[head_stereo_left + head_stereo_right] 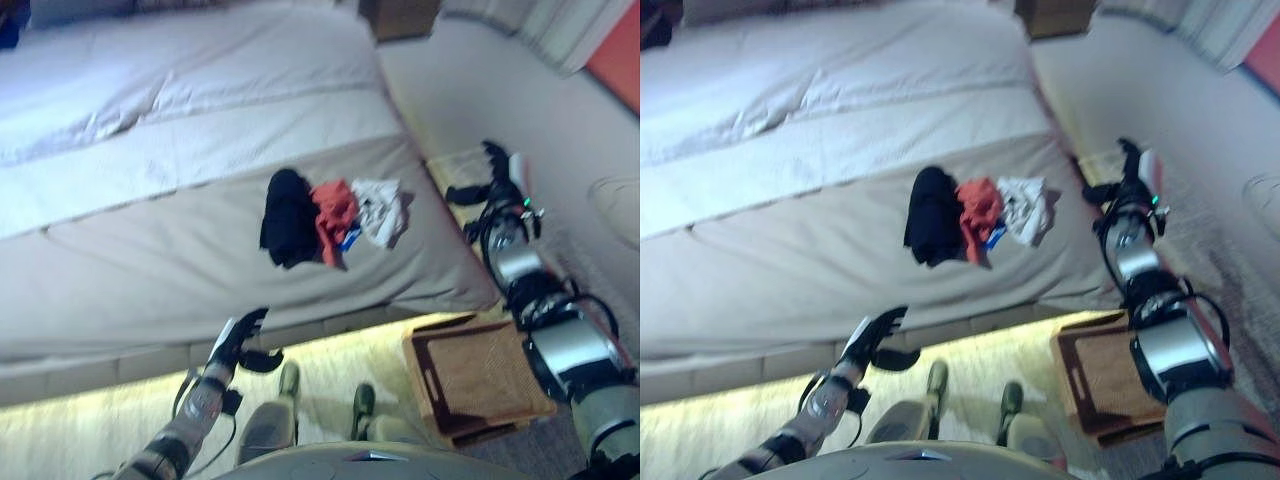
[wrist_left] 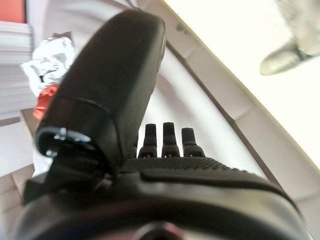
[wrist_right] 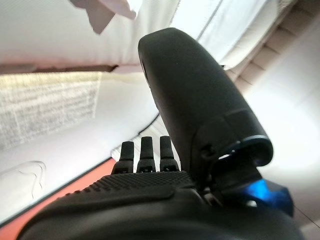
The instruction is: Pick up the clothes from the bed and place them into the basket
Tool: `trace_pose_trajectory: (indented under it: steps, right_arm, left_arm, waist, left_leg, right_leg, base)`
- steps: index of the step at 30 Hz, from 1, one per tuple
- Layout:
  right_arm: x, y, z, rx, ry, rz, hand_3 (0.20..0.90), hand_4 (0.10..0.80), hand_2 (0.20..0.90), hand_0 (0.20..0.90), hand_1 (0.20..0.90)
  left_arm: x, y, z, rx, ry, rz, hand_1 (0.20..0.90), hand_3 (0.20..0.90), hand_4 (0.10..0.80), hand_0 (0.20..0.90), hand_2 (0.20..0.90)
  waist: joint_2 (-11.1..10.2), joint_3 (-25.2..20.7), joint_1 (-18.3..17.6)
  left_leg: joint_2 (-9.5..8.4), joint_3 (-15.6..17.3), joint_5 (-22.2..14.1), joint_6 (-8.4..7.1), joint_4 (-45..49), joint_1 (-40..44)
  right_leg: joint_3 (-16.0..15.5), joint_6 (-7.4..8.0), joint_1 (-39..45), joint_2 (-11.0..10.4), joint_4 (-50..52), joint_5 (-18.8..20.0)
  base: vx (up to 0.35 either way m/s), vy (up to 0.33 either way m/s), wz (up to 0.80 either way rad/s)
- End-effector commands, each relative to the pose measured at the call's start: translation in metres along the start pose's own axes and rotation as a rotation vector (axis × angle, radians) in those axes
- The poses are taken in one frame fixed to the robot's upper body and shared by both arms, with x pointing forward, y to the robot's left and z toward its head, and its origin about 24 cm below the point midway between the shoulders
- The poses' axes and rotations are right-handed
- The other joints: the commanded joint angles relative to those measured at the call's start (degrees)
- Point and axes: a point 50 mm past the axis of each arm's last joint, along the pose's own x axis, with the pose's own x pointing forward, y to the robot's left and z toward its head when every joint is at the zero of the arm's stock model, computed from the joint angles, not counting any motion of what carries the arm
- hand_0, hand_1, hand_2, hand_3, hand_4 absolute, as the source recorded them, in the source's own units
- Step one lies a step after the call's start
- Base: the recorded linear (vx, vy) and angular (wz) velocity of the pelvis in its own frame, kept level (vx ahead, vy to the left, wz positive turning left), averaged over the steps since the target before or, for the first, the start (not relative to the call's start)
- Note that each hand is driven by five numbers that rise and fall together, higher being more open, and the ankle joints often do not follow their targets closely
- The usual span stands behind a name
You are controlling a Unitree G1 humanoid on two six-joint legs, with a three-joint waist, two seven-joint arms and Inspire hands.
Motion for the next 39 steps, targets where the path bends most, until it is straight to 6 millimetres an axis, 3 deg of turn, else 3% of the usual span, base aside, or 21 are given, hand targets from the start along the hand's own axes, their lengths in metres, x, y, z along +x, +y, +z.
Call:
trace_pose_trajectory:
  steps: [1, 7, 11, 12, 13, 14, 18, 24, 27, 32, 33, 34, 35, 37, 39]
  right_arm:
    - [0.012, -0.022, 0.057, 0.078, -0.198, -0.086, 0.9, 0.8, 0.9, 0.9, 0.9]
    - [0.026, -0.049, 0.075, 0.107, -0.18, -0.148, 0.9, 0.8, 0.9, 0.9, 0.9]
    - [0.029, -0.057, 0.08, 0.121, -0.161, -0.157, 0.9, 0.8, 0.9, 0.9, 0.9]
    - [0.031, -0.062, 0.084, 0.131, -0.151, -0.163, 0.9, 0.8, 0.9, 0.9, 0.9]
    - [0.031, -0.063, 0.085, 0.132, -0.152, -0.165, 0.9, 0.8, 0.9, 0.9, 0.9]
    - [0.032, -0.064, 0.087, 0.127, -0.15, -0.166, 0.9, 0.8, 0.9, 0.9, 0.9]
    - [0.033, -0.072, 0.09, 0.085, -0.148, -0.19, 0.9, 0.8, 0.9, 0.9, 0.9]
    - [0.04, -0.104, 0.086, -0.121, -0.079, -0.289, 0.9, 0.8, 0.9, 0.9, 0.9]
    - [0.042, -0.134, 0.083, -0.369, -0.031, -0.381, 0.9, 0.8, 0.9, 0.9, 0.9]
    - [0.043, -0.154, 0.086, -0.512, 0.003, -0.417, 0.9, 0.8, 0.9, 0.9, 0.9]
    - [0.043, -0.157, 0.089, -0.512, 0.002, -0.414, 0.848, 0.748, 0.855, 0.855, 0.855]
    - [0.043, -0.158, 0.092, -0.515, -0.006, -0.415, 0.521, 0.421, 0.575, 0.575, 0.575]
    - [0.044, -0.159, 0.093, -0.517, -0.009, -0.417, 0.499, 0.399, 0.556, 0.556, 0.556]
    - [0.044, -0.162, 0.1, -0.498, -0.04, -0.429, 0.2, 0.1, 0.3, 0.3, 0.3]
    - [0.043, -0.163, 0.105, -0.474, -0.063, -0.438, 0.2, 0.1, 0.3, 0.3, 0.3]
  left_arm:
    - [0.011, 0.018, 0.055, -0.107, -0.289, 0.062, 0.9, 0.9, 0.8, 0.9, 0.9]
    - [0.0, 0.024, 0.089, -0.171, -0.492, 0.017, 0.9, 0.9, 0.8, 0.9, 0.9]
    - [-0.004, 0.033, 0.101, -0.183, -0.566, 0.055, 0.9, 0.9, 0.8, 0.9, 0.9]
    - [-0.007, 0.043, 0.109, -0.209, -0.607, 0.105, 0.9, 0.9, 0.8, 0.9, 0.9]
    - [-0.007, 0.044, 0.11, -0.212, -0.612, 0.109, 0.9, 0.9, 0.8, 0.9, 0.9]
    - [-0.008, 0.049, 0.114, -0.239, -0.63, 0.134, 0.9, 0.9, 0.8, 0.9, 0.9]
    - [-0.015, 0.06, 0.125, -0.295, -0.689, 0.181, 0.9, 0.9, 0.8, 0.9, 0.9]
    - [-0.026, 0.072, 0.134, -0.318, -0.746, 0.203, 0.9, 0.9, 0.8, 0.9, 0.9]
    - [-0.032, 0.078, 0.134, -0.342, -0.761, 0.202, 0.9, 0.9, 0.8, 0.9, 0.9]
    - [-0.04, 0.082, 0.134, -0.341, -0.781, 0.196, 0.9, 0.9, 0.8, 0.9, 0.9]
    - [-0.041, 0.083, 0.135, -0.341, -0.788, 0.194, 0.9, 0.9, 0.8, 0.9, 0.9]
    - [-0.042, 0.083, 0.136, -0.341, -0.791, 0.192, 0.9, 0.9, 0.8, 0.9, 0.9]
    - [-0.042, 0.083, 0.136, -0.34, -0.792, 0.191, 0.9, 0.9, 0.8, 0.9, 0.9]
    - [-0.044, 0.084, 0.136, -0.339, -0.792, 0.189, 0.9, 0.9, 0.8, 0.9, 0.9]
    - [-0.044, 0.085, 0.136, -0.341, -0.793, 0.191, 0.9, 0.9, 0.8, 0.9, 0.9]
  waist:
    - [-2.16, 3.24, 2.26]
    - [0.13, 7.3, 4.65]
    - [1.05, 8.92, 4.96]
    - [1.68, 10.18, 5.08]
    - [1.75, 10.15, 5.04]
    - [2.12, 10.8, 5.17]
    - [3.24, 10.96, 5.7]
    - [4.37, 10.96, 6.3]
    - [4.74, 10.96, 6.86]
    - [4.82, 10.96, 7.37]
    - [4.84, 10.96, 7.58]
    - [4.9, 10.96, 7.62]
    - [4.91, 10.96, 7.64]
    - [5.07, 10.96, 7.71]
    - [5.03, 10.96, 7.71]
  left_leg:
    - [-4.69, 1.36, -11.85, 2.8, 13.31, -3.47]
    - [-7.72, 0.93, -17.35, 3.65, 30.37, -16.07]
    - [-8.78, 2.0, -20.34, 4.34, 38.61, -21.44]
    - [-9.23, 2.61, -23.37, 4.6, 43.91, -24.13]
    - [-9.27, 2.65, -22.02, 4.66, 43.71, -25.05]
    - [-9.35, 2.78, -24.15, 4.73, 46.38, -25.9]
    - [-9.96, 2.52, -25.02, 5.36, 51.02, -31.5]
    - [-9.87, 3.11, -25.34, 5.64, 55.08, -37.35]
    - [-9.67, 3.43, -25.4, 5.85, 56.88, -39.92]
    - [-9.42, 3.46, -25.35, 5.96, 57.65, -41.11]
    - [-9.39, 3.53, -25.37, 5.89, 57.88, -41.21]
    - [-9.31, 3.63, -25.46, 5.81, 58.32, -41.52]
    - [-9.27, 3.65, -25.49, 5.78, 58.42, -41.59]
    - [-9.04, 3.79, -25.68, 5.68, 58.93, -41.83]
    - [-8.94, 3.79, -25.79, 5.64, 58.93, -41.78]
  right_leg:
    - [-0.74, -2.2, -4.25, -2.51, 13.14, -7.69]
    - [-2.62, -4.57, -15.87, -4.93, 31.81, -14.22]
    - [-2.73, -5.07, -21.55, -6.44, 40.34, -16.56]
    - [-2.13, -4.87, -24.27, -6.69, 44.82, -18.71]
    - [-2.48, -5.33, -25.15, -6.9, 44.69, -17.59]
    - [-1.87, -4.96, -26.2, -6.93, 47.01, -19.28]
    - [-1.2, -5.11, -32.45, -7.04, 51.68, -20.06]
    - [-0.72, -5.2, -38.6, -7.02, 56.15, -20.73]
    - [-1.27, -4.89, -41.11, -7.4, 57.9, -20.86]
    - [-1.93, -4.68, -42.26, -7.53, 58.41, -20.7]
    - [-2.14, -4.61, -42.29, -7.59, 58.53, -20.71]
    - [-2.2, -4.58, -42.5, -7.68, 58.78, -20.76]
    - [-2.22, -4.55, -42.54, -7.73, 58.85, -20.78]
    - [-2.21, -4.49, -42.7, -7.88, 59.24, -20.97]
    - [-2.16, -4.37, -42.74, -7.83, 59.24, -20.99]
  base:
    - [-0.053, -0.029, 0.17]
    - [-0.042, 0.009, 0.33]
    - [-0.019, 0.034, 0.15]
    - [-0.032, 0.029, 0.08]
    - [0.033, 0.017, 0.04]
    - [-0.007, 0.022, -0.06]
    - [0.0, 0.017, -0.09]
    - [-0.013, -0.008, 0.02]
    - [-0.019, -0.046, 0.04]
    - [-0.01, -0.04, 0.04]
    - [-0.002, -0.034, 0.0]
    - [0.0, 0.0, 0.0]
    - [0.0, 0.0, 0.0]
    - [0.0, 0.0, 0.0]
    - [0.0, 0.0, 0.0]
